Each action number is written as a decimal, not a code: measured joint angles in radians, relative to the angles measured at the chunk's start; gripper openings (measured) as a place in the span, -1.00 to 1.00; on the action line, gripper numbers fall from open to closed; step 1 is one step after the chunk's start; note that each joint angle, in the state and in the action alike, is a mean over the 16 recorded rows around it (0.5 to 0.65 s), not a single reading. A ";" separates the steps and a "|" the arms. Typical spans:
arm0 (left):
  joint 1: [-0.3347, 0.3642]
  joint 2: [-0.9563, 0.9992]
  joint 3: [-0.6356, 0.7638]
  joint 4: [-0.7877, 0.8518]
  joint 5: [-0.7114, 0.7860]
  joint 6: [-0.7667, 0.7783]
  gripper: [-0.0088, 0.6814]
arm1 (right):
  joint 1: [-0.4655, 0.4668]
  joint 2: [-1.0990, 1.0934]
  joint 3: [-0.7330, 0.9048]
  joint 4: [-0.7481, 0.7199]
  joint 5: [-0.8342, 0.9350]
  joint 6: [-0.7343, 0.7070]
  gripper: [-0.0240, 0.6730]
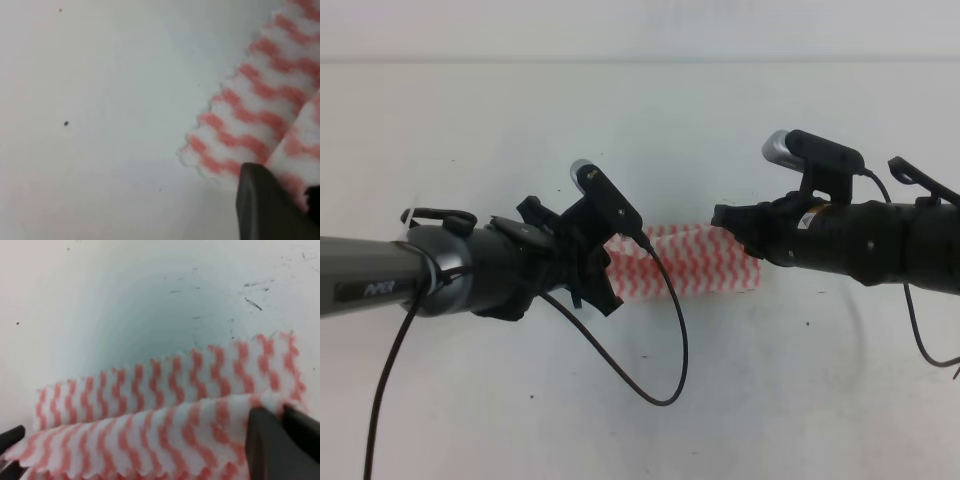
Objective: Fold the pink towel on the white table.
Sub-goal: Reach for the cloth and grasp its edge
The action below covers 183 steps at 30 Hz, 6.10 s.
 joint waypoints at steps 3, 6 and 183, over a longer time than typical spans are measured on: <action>0.000 0.000 0.000 0.001 -0.015 -0.001 -0.51 | 0.000 0.001 0.000 -0.003 0.001 0.000 -0.98; 0.000 0.000 -0.004 0.001 -0.037 -0.001 -0.35 | 0.000 0.000 0.000 -0.006 0.001 0.000 -0.98; 0.079 0.099 -0.110 -0.332 0.596 0.359 -0.98 | 0.000 0.005 0.000 -0.037 0.007 0.000 -0.98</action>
